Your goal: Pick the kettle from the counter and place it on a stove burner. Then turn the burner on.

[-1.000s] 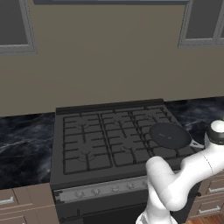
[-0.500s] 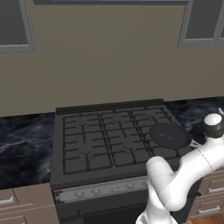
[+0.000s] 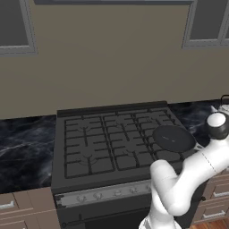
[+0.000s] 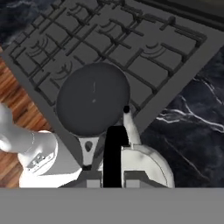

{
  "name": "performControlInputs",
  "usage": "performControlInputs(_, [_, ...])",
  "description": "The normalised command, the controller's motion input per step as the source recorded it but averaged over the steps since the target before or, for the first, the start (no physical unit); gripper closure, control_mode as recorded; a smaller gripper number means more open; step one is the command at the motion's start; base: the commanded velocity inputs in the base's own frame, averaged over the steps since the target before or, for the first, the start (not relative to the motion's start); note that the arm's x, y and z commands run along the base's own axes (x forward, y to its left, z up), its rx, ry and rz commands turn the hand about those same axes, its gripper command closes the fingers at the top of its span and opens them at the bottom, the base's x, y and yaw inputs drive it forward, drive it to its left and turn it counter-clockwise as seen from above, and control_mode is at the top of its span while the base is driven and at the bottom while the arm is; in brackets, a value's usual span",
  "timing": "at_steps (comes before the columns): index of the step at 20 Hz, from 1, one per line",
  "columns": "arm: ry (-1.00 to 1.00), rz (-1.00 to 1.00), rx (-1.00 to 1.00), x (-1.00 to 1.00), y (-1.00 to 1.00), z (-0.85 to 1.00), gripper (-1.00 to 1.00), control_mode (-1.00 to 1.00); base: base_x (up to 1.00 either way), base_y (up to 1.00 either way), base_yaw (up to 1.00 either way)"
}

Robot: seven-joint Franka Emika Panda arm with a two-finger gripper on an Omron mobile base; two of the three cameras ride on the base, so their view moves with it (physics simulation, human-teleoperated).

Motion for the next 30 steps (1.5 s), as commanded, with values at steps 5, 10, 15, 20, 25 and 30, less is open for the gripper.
performControlInputs(5, [-0.45,0.13,-0.17,0.0,1.0,-0.02,1.0,-1.0,0.0,0.0,0.0])
performControlInputs(10, [-0.59,0.11,-0.19,-0.22,1.0,-0.22,1.0,-1.0,0.0,0.0,0.0])
performControlInputs(15, [-0.59,0.14,-0.22,-0.59,1.0,-0.28,1.0,-1.0,0.0,0.0,0.0])
performControlInputs(20, [-0.45,0.14,-0.22,-0.68,1.0,-0.09,1.0,-1.0,0.0,0.0,0.0])
performControlInputs(25, [-0.22,0.11,-0.13,-0.4,1.0,0.21,1.0,-1.0,0.0,0.0,0.0])
performControlInputs(30, [-0.05,0.08,-0.07,-0.18,1.0,0.58,1.0,-1.0,0.0,0.0,0.0])
